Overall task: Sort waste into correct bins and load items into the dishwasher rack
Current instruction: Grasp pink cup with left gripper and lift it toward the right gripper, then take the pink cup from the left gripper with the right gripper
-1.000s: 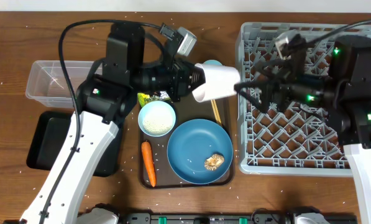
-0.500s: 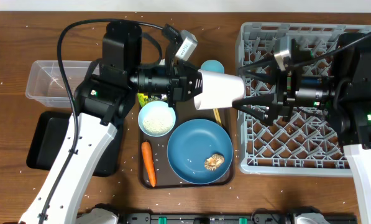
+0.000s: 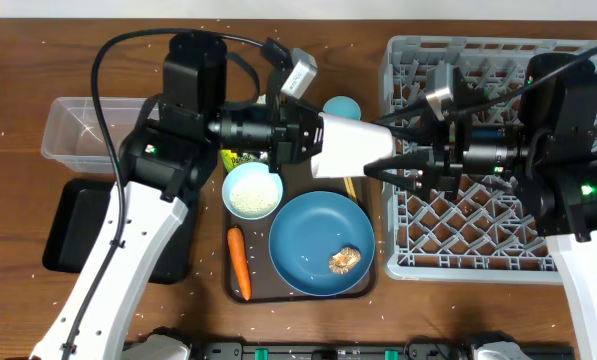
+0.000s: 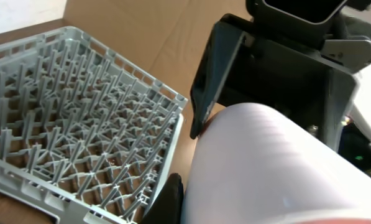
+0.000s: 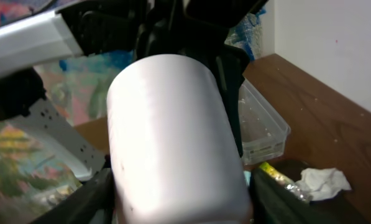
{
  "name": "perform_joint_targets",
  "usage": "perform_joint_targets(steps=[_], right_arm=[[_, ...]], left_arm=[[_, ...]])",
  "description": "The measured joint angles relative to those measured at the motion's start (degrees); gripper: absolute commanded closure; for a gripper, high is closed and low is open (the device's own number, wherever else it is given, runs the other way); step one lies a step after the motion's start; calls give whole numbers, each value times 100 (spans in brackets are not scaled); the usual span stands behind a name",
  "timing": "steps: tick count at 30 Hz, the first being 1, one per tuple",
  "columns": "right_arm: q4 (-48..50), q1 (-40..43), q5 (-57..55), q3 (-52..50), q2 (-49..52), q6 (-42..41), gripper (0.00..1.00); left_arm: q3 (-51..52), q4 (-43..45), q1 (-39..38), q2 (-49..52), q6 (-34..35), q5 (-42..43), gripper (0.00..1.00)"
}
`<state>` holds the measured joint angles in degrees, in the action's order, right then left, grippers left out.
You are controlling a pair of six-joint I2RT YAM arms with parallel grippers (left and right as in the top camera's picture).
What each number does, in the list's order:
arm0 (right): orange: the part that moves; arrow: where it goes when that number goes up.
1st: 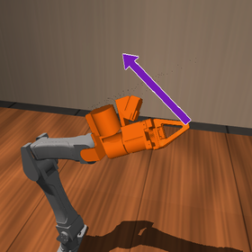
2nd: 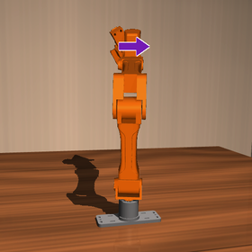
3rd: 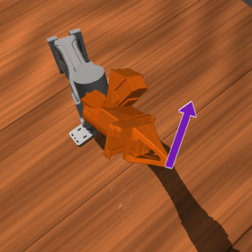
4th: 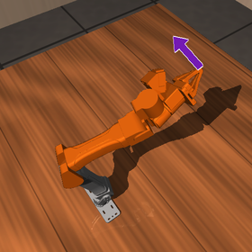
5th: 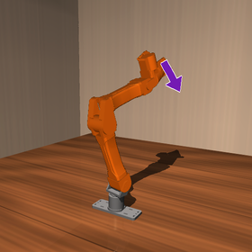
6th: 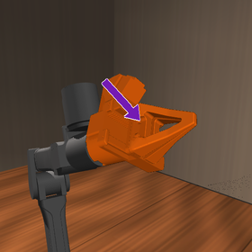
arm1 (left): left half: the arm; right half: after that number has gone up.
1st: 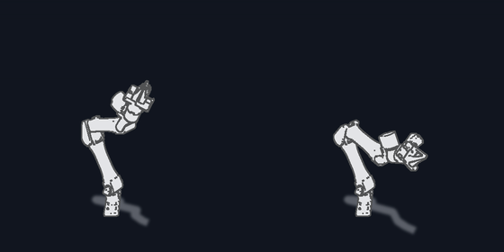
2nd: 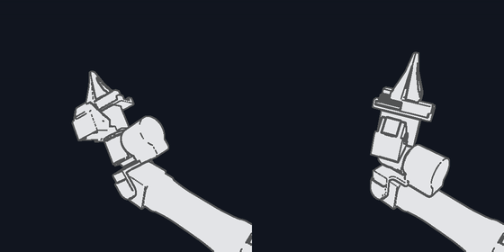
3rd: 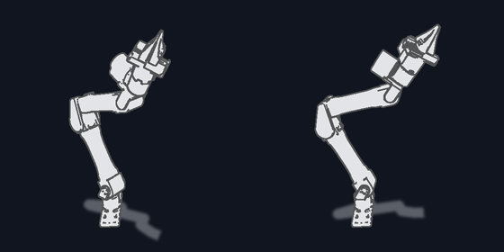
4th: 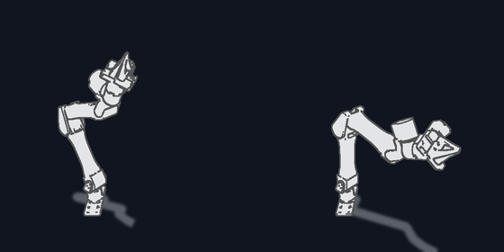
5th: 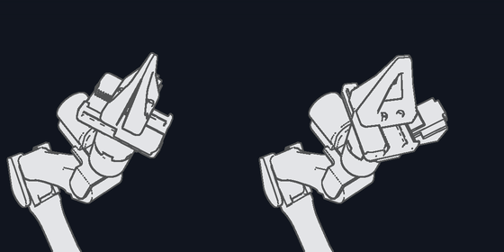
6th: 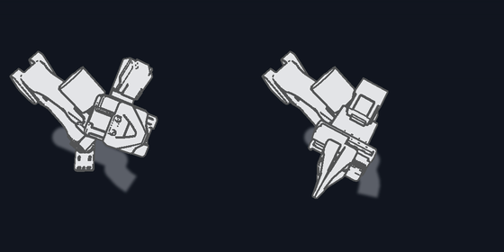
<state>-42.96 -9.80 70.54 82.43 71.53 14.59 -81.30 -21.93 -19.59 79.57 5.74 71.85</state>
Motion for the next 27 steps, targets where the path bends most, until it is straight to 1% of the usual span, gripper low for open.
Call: perform_joint_targets(steps=[2,3,4,5,8,9,12,14,15,16,20,27], right_arm=[[-4,-7,22,2,2,-2,53],[-2,-7,24,2,2,2,53],[0,-7,28,2,2,2,56],[-9,-17,15,2,2,2,58],[-68,-50,-153,2,11,-57,66],[-90,-50,-214,4,11,-101,66],[-302,-52,-509,9,-17,-227,64],[-468,-52,-732,9,-52,-267,66],[-533,-52,-844,9,-79,-284,69],[-592,-52,-973,11,-107,-319,71],[-765,-46,-1502,13,-238,-542,70],[-901,164,-1878,13,-372,-728,71]], left_arm=[[0,22,7,-9,0,24,93],[-2,39,7,-13,0,28,90],[-2,66,7,-17,-4,26,77],[0,114,4,-17,-7,7,58],[-2,168,-2,-20,15,-24,39],[-2,175,-4,-17,15,-39,37],[-2,181,50,-17,39,-157,37],[-2,184,74,-17,39,-236,36],[-2,184,76,-17,39,-273,36],[-2,186,81,-17,39,-330,34],[-2,203,111,-15,20,-544,31],[-2,205,118,-15,24,-745,30]])
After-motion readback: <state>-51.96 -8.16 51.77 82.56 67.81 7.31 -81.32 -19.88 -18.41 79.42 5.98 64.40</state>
